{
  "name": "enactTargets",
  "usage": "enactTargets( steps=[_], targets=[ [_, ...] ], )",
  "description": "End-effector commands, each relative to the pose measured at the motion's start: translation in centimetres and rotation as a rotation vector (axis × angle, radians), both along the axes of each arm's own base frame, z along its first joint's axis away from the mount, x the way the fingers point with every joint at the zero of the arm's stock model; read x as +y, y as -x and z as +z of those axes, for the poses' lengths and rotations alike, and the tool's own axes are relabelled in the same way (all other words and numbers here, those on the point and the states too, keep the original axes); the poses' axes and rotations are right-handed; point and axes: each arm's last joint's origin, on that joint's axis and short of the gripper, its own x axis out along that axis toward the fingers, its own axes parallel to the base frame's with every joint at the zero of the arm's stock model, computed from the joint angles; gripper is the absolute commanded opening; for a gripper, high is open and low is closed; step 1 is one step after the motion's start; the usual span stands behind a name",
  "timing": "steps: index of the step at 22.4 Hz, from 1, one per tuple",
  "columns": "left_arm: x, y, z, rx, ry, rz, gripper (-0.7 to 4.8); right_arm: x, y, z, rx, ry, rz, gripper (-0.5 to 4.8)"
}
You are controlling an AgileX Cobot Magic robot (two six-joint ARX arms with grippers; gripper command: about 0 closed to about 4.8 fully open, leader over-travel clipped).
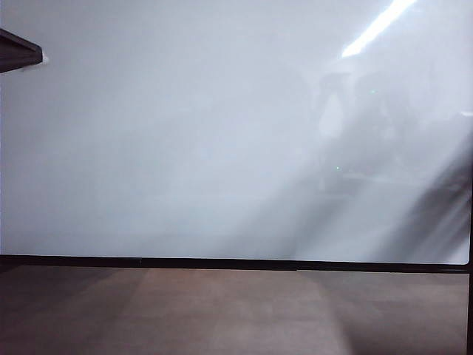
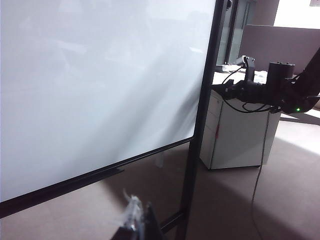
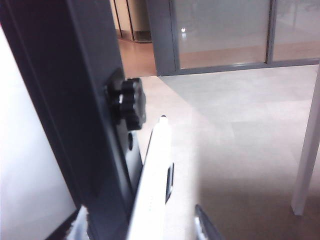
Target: Reach to the right to find the marker pen, pick it up, and write the number 17 on the whiteboard.
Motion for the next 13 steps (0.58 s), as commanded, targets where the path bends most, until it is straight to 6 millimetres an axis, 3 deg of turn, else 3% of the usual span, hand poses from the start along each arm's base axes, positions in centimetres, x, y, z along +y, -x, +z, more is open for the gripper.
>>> enactTargets(
  steps=[1, 13],
  targets=[
    [0.00, 0.01, 0.12, -0.010, 0.006, -0.001, -0.05, -0.05, -0.02, 0.38, -0.022, 0.010, -0.003, 2.44],
    [0.00, 0.01, 0.12, -0.010, 0.006, -0.001, -0.05, -0.03, -0.04, 0.14, 0.001, 0.003, 0.001, 2.01]
  ],
)
